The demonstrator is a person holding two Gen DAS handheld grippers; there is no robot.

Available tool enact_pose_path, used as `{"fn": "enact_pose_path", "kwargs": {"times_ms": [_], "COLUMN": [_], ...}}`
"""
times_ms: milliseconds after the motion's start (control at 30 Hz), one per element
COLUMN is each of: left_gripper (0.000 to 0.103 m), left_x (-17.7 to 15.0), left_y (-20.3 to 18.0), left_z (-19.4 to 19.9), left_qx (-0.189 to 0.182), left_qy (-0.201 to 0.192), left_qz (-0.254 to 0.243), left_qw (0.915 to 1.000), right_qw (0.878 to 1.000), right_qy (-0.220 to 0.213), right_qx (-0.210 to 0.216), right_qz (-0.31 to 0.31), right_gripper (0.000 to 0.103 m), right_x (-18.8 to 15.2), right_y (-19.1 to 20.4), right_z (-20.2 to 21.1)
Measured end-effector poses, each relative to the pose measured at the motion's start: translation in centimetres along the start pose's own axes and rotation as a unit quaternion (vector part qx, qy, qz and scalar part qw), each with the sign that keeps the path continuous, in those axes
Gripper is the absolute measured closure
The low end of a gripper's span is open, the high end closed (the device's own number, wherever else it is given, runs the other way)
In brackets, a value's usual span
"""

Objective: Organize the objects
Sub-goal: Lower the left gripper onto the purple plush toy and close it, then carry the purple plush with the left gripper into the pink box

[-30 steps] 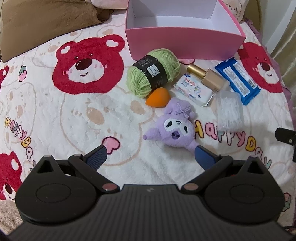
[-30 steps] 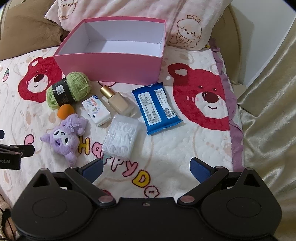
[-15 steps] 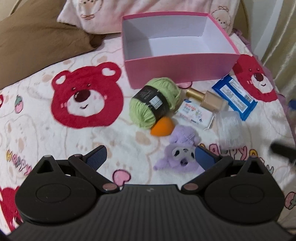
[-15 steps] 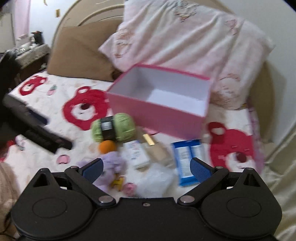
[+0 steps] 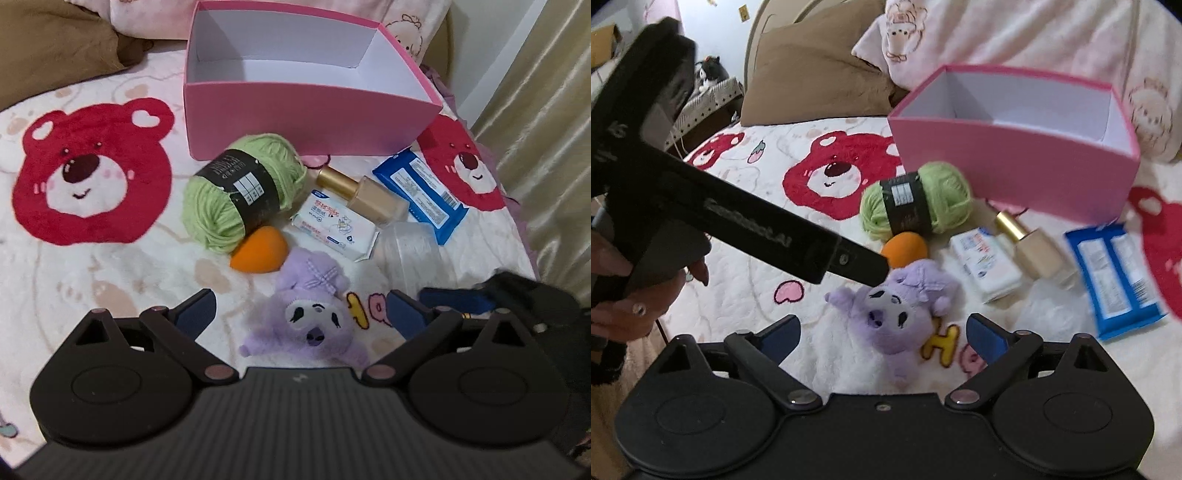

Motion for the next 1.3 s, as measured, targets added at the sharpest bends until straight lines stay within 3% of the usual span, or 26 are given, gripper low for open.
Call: {"fn": "enact_pose_path", "kwargs": {"times_ms": [100,233,333,433,567,633,700,800,1000,1300], "left_gripper": [0.012,0.038,0.046,0.046,0.041,0.051,0.056,0.064,0.065,0.068], "left_x": [-0.5,-1.5,-2.2,-2.6,-3.2,-3.3,-3.6,-3.6,-4.6,-4.0], "left_y": [0.4,1.1,1.4,1.7,2.6,2.5,2.8,2.6,1.9,-1.4], "left_z": [-1.2,-2.8,-3.7,-4.4,-5.3,-5.1,-5.0,-4.5,-5.1,-1.7], "left_qx": [-0.006,-0.017,-0.019,-0.031,-0.044,-0.049,-0.05,-0.041,-0.053,-0.086], "left_qy": [0.007,0.019,0.024,0.026,0.024,0.019,0.034,0.023,0.021,0.011], "left_qz": [0.004,0.009,0.013,0.011,0.049,0.054,0.09,0.101,0.095,0.05], "left_qw": [0.9999,0.9996,0.9994,0.9991,0.9976,0.9972,0.9941,0.9937,0.9938,0.9949], "right_qw": [1.0,0.999,0.999,0.998,0.998,0.998,0.998,0.998,0.998,0.997], "right_qy": [-0.002,0.022,0.032,0.038,0.041,0.044,0.053,0.046,0.044,0.008], "right_qx": [0.01,0.004,-0.01,-0.016,-0.021,-0.017,-0.03,-0.051,-0.035,-0.068], "right_qz": [-0.023,-0.038,-0.036,-0.047,-0.039,-0.037,-0.029,0.004,-0.024,0.044], "right_gripper": [0.009,0.011,0.013,0.025,0.042,0.056,0.061,0.062,0.059,0.063], "right_x": [-1.1,-2.0,-2.5,-2.6,-2.5,-2.4,-2.5,-2.7,-2.8,-1.2], "right_y": [-0.4,-0.9,-1.0,-1.4,-1.6,-1.2,-0.7,0.1,-1.1,-0.4], "right_z": [-1.6,-4.1,-5.1,-5.6,-5.5,-5.4,-5.1,-5.1,-5.8,-0.7]}}
Point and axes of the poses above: each gripper's, at about its wrist camera, not at the fingertips, and z roughly against the way its jaws point, y to its left, x to its top, the point moved 5 cm from there along -z, roughly the way its jaws point, and after that the axes turned 2 degrees about -x, right-handed, at the moved point
